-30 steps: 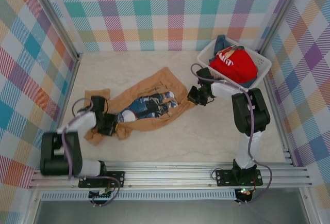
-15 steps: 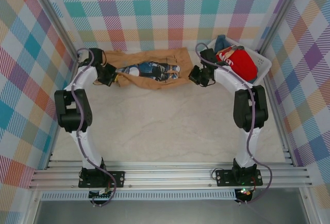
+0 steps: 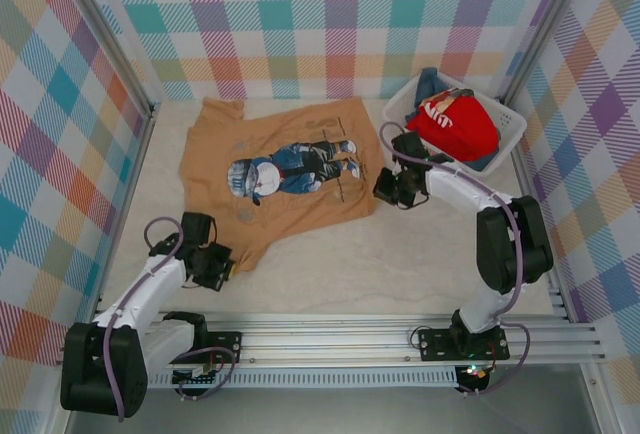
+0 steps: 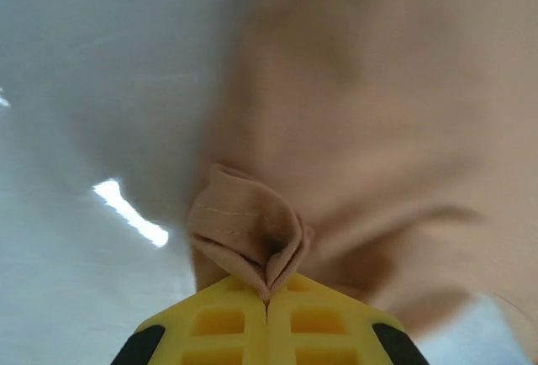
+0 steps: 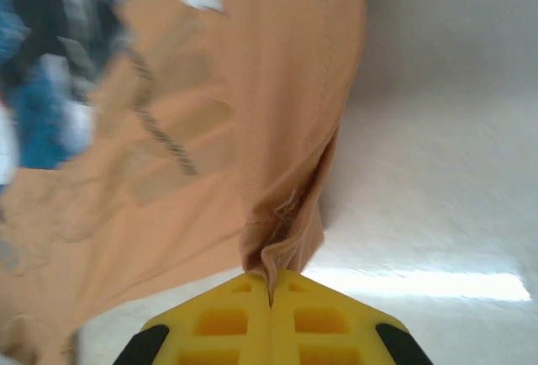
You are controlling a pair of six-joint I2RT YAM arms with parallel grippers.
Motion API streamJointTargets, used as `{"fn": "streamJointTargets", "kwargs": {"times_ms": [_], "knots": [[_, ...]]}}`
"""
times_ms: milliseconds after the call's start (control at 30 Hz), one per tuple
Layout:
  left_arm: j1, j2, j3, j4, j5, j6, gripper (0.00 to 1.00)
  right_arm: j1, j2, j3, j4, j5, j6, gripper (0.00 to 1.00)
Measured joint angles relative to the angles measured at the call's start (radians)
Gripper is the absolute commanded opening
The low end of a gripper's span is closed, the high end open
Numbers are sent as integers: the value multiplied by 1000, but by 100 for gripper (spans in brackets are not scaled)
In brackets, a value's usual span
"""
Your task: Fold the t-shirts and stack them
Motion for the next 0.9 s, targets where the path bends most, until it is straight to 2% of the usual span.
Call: {"fn": "streamJointTargets", "kwargs": {"times_ms": [267,433,567,900], "knots": [[-49,-66,-11,35,-8,-54,0,-1,-1,-115,-30,105,-23,0],[-104,-135,-2,-24,-43,-105,0,-1,-24,-130,-41,155,-34,0],[-111,-183,16,-69,-62,-145,0,-1,-68,-131,-54,174,-52,0],[-117,-179,219,-169,-84,-161,0,-28,-117,-52,-126,215,-121,0]]}}
